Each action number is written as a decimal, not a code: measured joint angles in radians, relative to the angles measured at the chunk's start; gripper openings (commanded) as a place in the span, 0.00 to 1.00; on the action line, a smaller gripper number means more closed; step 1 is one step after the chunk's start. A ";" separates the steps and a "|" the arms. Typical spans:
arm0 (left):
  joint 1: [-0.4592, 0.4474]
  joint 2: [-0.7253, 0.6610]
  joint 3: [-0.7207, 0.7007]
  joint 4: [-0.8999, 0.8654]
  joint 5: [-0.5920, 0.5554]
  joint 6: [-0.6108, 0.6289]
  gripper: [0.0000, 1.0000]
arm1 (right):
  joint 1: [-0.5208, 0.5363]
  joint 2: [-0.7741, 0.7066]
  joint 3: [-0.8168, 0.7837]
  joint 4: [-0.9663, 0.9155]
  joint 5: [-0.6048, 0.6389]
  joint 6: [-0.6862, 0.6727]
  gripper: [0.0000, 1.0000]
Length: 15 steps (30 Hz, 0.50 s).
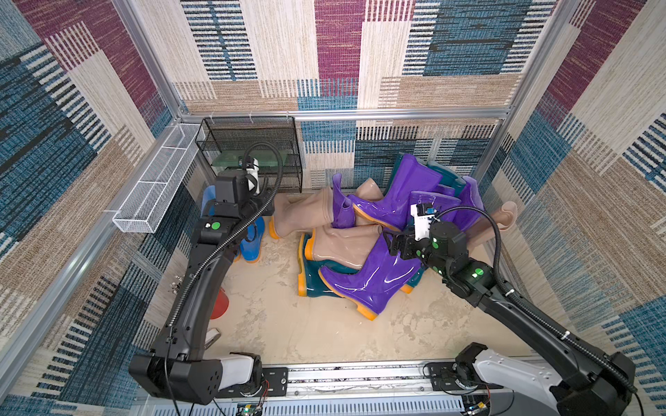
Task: Match and arrange rain boots in pairs
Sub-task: Adjust the rain boot at the center of the board.
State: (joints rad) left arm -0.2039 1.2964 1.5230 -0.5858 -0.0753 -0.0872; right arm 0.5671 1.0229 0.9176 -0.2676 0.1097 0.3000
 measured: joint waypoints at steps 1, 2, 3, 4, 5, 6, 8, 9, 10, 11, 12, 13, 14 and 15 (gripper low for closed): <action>-0.041 -0.014 -0.015 -0.003 0.000 -0.005 0.54 | -0.004 -0.016 -0.012 -0.006 0.005 0.010 0.95; -0.075 -0.027 -0.032 -0.001 0.000 -0.012 0.54 | -0.010 -0.030 -0.023 -0.013 0.006 0.016 0.95; -0.122 -0.042 -0.062 -0.002 0.000 -0.022 0.54 | -0.020 -0.046 -0.036 -0.021 0.006 0.026 0.95; -0.168 -0.055 -0.095 0.002 -0.001 -0.037 0.53 | -0.032 -0.062 -0.052 -0.027 0.006 0.040 0.95; -0.210 -0.064 -0.130 0.009 0.000 -0.048 0.53 | -0.045 -0.077 -0.068 -0.034 0.004 0.051 0.95; -0.262 -0.072 -0.174 0.019 0.002 -0.064 0.53 | -0.061 -0.096 -0.089 -0.043 0.000 0.065 0.95; -0.352 -0.080 -0.260 0.041 0.004 -0.087 0.53 | -0.103 -0.137 -0.134 -0.053 -0.014 0.093 0.95; -0.393 -0.087 -0.310 0.057 0.008 -0.101 0.53 | -0.129 -0.160 -0.160 -0.059 -0.032 0.108 0.95; -0.426 -0.097 -0.368 0.078 0.011 -0.120 0.53 | -0.159 -0.186 -0.188 -0.066 -0.055 0.122 0.95; -0.445 -0.106 -0.416 0.102 0.011 -0.135 0.53 | -0.189 -0.211 -0.215 -0.067 -0.078 0.132 0.95; -0.462 -0.114 -0.467 0.129 0.013 -0.153 0.53 | -0.220 -0.236 -0.245 -0.068 -0.110 0.147 0.95; -0.477 -0.119 -0.512 0.156 0.027 -0.172 0.53 | -0.252 -0.260 -0.277 -0.065 -0.145 0.157 0.95; -0.489 -0.123 -0.547 0.176 0.033 -0.185 0.53 | -0.277 -0.280 -0.306 -0.063 -0.179 0.167 0.95; -0.502 -0.129 -0.583 0.199 0.034 -0.199 0.53 | -0.297 -0.295 -0.334 -0.063 -0.214 0.177 0.95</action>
State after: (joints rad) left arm -0.7055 1.1679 0.9405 -0.3866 -0.0414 -0.2863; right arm 0.2699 0.7277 0.5835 -0.3309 -0.1040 0.4770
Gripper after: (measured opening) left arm 0.527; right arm 0.952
